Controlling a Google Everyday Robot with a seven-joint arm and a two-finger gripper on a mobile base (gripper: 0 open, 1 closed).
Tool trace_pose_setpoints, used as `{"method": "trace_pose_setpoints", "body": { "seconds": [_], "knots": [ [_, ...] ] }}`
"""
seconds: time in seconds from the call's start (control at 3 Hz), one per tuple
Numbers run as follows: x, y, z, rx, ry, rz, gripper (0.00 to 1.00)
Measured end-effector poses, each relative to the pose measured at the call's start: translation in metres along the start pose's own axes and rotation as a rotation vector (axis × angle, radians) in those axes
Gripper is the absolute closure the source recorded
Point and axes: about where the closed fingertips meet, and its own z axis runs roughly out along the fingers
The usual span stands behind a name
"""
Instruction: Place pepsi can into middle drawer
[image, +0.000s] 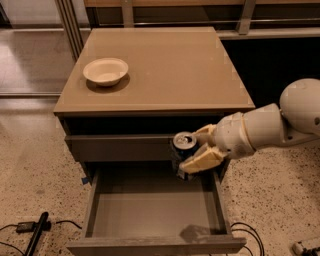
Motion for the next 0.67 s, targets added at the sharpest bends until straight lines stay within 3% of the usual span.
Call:
{"method": "trace_pose_setpoints", "body": {
  "seconds": [0.33,0.67],
  "knots": [
    [0.040,0.026,0.028,-0.030,0.100,-0.035,1.00],
    [0.067,0.040,0.050,0.016,0.147,-0.072,1.00]
  ]
}}
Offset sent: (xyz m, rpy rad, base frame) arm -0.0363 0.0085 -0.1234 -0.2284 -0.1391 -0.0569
